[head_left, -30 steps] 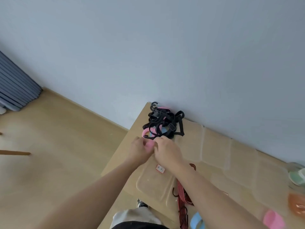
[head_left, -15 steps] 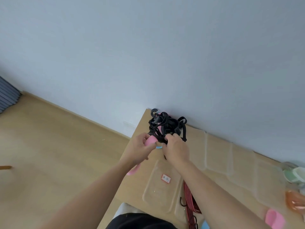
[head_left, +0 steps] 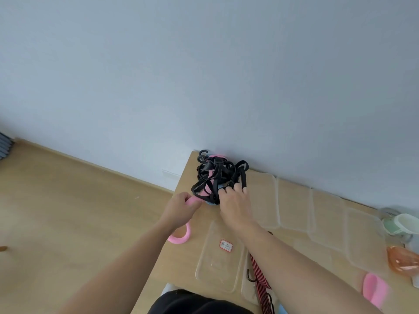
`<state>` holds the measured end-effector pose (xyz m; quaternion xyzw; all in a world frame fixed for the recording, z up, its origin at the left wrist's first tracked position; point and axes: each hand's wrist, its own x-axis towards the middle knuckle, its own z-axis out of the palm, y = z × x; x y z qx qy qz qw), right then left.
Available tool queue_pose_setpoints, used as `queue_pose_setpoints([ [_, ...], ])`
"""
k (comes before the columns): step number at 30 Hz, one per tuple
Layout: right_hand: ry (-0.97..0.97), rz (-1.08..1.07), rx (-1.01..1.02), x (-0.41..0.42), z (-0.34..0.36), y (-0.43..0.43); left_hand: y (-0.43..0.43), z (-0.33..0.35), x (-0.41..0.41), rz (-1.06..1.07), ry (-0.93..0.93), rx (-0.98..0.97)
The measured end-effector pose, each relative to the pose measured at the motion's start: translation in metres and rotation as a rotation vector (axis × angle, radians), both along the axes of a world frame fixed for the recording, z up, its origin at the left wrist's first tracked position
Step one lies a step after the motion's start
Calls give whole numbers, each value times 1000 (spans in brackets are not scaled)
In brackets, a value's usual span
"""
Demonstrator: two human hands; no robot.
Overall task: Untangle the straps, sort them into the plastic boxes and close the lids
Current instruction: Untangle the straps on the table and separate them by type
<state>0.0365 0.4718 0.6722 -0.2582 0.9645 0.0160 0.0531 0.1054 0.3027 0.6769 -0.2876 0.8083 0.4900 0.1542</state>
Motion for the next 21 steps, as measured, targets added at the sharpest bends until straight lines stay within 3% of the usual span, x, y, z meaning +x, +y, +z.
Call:
queue_pose_setpoints([
  [6, -44, 5, -406, -17, 18, 16, 4, -5, -8, -112, -42, -143],
  [11, -310, -71, -634, -33, 55, 26, 9, -8, -15, -158, 9, -265],
  [21, -453, -175, -694, -55, 87, 40, 12, -5, -21, -273, -68, -402],
])
